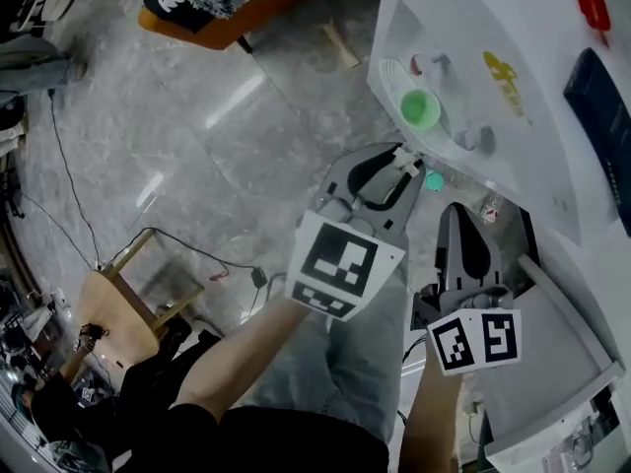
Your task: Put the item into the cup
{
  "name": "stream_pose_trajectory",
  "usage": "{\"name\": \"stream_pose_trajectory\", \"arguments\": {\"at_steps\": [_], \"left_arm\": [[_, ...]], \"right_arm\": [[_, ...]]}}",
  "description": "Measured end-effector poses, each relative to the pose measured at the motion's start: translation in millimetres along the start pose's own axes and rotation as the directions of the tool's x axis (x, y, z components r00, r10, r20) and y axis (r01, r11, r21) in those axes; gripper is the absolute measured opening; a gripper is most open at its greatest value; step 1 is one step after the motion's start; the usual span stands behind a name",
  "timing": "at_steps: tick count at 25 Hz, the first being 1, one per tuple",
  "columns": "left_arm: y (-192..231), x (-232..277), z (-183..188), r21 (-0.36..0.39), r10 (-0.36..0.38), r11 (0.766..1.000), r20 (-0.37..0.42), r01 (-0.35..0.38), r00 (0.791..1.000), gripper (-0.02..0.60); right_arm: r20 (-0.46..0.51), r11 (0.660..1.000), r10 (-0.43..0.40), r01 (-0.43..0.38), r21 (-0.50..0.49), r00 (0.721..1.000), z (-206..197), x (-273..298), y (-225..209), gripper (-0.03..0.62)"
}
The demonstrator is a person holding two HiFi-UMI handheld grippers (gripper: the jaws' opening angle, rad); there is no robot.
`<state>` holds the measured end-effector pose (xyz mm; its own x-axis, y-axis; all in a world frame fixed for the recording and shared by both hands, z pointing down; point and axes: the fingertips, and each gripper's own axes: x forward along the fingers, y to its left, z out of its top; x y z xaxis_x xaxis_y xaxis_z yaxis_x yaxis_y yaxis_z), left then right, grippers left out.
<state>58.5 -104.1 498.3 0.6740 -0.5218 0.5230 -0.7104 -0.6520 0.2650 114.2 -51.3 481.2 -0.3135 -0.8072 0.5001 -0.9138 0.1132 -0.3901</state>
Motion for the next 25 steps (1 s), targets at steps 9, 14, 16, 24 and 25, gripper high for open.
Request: {"name": "stream_pose_trajectory", "arguments": {"at_steps": [9,14,16,24,25], "left_arm": [[34,64,-31,0.095,0.039,0.995,-0.063,-0.033,0.997,0.106],[39,90,-32,0.119,0.015,0.993,-0.086,-0.005,0.996,0.106],[38,99,-35,0.141,0.012,0.990,-0.100,0.002,0.995,0.106],[38,120,-35,0.146,0.004,0.989,-0.121,0.014,0.993,0.107],[37,121,-35,0.141,-0.005,0.990,-0.123,0.023,0.992,0.113]], "right_arm": [[0.016,0.994,0.075,-0.076,0.072,0.997,-25,20,-6,0.011],[0.023,0.992,0.087,-0.089,0.090,0.996,-26,18,-8,0.011],[0.019,0.991,0.084,-0.086,0.099,0.996,-28,16,-12,0.011],[0.002,0.989,0.084,-0.084,0.120,0.996,-37,12,-22,0.011],[0.002,0.989,0.085,-0.085,0.121,0.996,-37,13,-21,0.011]]}}
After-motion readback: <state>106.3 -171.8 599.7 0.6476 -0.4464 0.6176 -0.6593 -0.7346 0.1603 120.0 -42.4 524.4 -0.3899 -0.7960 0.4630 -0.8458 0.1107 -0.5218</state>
